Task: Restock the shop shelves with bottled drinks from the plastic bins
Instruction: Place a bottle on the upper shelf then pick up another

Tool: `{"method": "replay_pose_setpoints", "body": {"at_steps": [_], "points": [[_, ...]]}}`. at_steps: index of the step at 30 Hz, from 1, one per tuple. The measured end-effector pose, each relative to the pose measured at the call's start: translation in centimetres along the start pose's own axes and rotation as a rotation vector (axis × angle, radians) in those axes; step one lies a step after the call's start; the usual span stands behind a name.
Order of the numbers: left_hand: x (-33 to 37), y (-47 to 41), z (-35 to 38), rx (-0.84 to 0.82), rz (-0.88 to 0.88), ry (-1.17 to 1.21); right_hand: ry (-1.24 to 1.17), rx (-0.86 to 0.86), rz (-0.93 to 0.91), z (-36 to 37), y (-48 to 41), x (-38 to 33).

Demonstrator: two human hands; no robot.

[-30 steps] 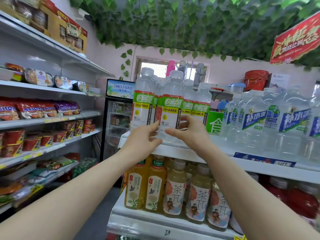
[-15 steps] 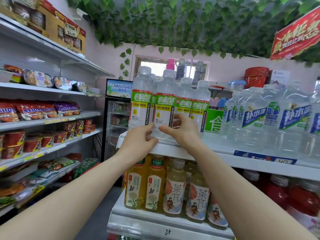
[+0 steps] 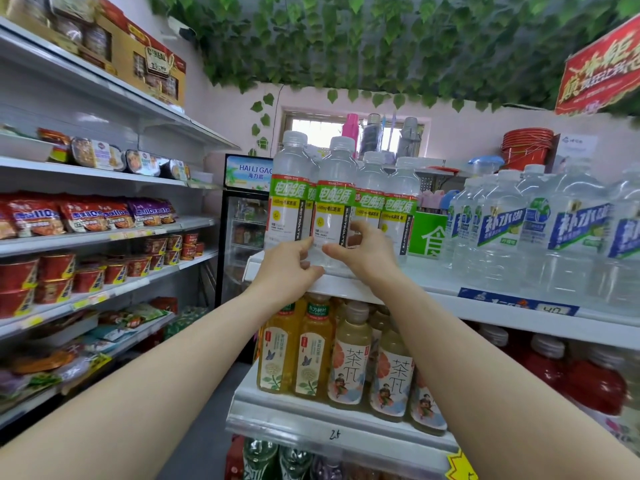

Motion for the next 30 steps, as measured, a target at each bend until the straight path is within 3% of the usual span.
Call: {"method": "replay_pose_setpoints", "body": {"at_steps": [5, 10, 15, 19, 23, 30], "points": [[0.6, 3.3, -0.4, 0.127, 0.071, 0.050, -0.019, 0.080, -0.059, -1.3, 3.6, 0.0], [-1.6, 7.7, 0.4, 0.193, 0.033, 0.036, 0.000, 0.107, -0.170, -0.9, 8.4, 1.5], [-6.4, 12.7, 3.7, 0.177, -0.072, 0.073, 0.047, 0.082, -0.271, 2.6, 14.3, 5.3], [-11.6, 17.5, 8.6, 0.076, -0.183, 0.133, 0.072, -0.041, -0.250, 7.2, 20.1, 11.0], [-17.6, 23.5, 13.8, -0.039, -0.323, 0.201, 0.081, -0.157, -0.136, 11.7, 27.0, 17.9], [-28.6, 33.7, 22.3, -0.213, -0.554, 0.313, -0.025, -0.389, 0.297, 21.5, 41.1, 30.0]]}}
Point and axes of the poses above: each hand's wrist, its own y-axis away from the middle knuckle, its own z-axis out of the palm, x = y × z, the point moved 10 cm from there along -y, towards the middle knuckle, and after that the axes turned 4 degrees about -x, right-handed, at the moved point
